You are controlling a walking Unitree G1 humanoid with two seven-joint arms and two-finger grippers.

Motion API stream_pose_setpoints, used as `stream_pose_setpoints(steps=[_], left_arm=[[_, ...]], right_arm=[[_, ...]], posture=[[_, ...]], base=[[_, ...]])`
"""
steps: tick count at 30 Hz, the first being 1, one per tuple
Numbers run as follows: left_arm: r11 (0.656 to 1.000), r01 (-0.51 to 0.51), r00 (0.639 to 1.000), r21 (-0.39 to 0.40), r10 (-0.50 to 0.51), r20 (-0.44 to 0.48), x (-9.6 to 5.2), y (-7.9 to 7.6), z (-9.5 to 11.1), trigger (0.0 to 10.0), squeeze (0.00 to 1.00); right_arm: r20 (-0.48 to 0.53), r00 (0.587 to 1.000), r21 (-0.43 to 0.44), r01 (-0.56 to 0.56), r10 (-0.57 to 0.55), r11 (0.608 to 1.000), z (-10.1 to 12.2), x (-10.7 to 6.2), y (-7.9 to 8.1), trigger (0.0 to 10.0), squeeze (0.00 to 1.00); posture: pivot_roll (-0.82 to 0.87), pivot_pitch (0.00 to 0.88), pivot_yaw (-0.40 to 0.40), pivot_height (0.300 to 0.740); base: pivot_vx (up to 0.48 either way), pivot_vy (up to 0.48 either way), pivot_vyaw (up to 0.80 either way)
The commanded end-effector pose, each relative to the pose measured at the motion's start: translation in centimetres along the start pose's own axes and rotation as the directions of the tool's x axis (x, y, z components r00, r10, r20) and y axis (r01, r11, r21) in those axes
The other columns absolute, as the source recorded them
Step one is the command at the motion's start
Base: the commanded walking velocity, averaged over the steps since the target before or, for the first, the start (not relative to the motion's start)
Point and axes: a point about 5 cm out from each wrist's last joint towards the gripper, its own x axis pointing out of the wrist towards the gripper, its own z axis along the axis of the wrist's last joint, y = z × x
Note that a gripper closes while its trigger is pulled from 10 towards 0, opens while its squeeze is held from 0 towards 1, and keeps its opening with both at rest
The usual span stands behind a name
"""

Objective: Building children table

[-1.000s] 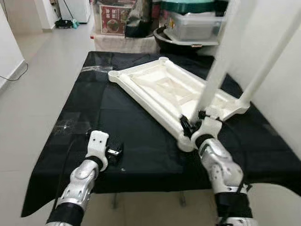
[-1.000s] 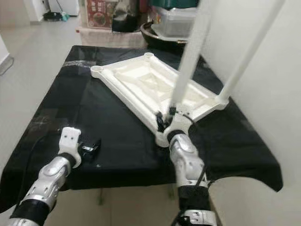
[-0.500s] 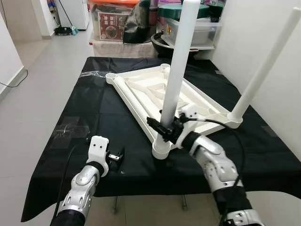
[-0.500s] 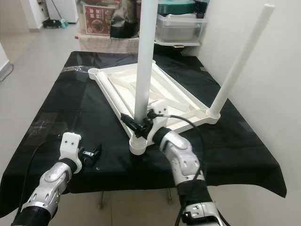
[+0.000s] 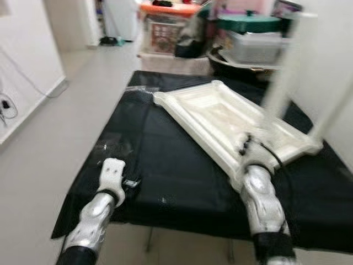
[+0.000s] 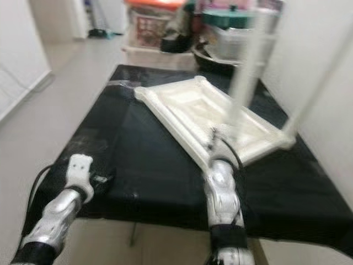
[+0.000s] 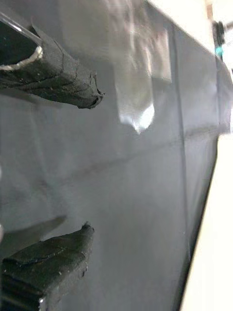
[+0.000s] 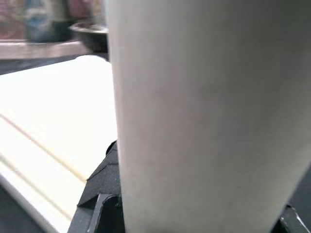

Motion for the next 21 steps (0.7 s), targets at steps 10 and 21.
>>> stream_pose_setpoints(steps=[10,21], left_arm=[[1.0,0.013,1.0,0.018,-0.013,-0.007,0.9,0.0,0.4,10.0,0.0],[0.999,0.032,0.999,0.015,-0.031,-0.019,0.4,-0.7,-0.4,10.0,0.0]], right_arm=[[0.007,0.976,0.075,-0.216,0.216,0.973,1.0,0.3,2.0,10.0,0.92],[0.211,0.503,0.056,-0.862,0.838,0.503,4.1,-1.1,3.3,10.0,0.0]], posture=[[0.09,0.0,-0.087,0.74],[0.1,0.0,-0.084,0.74]], base=[[0.0,0.0,0.0],[0.0,0.0,0.0]])
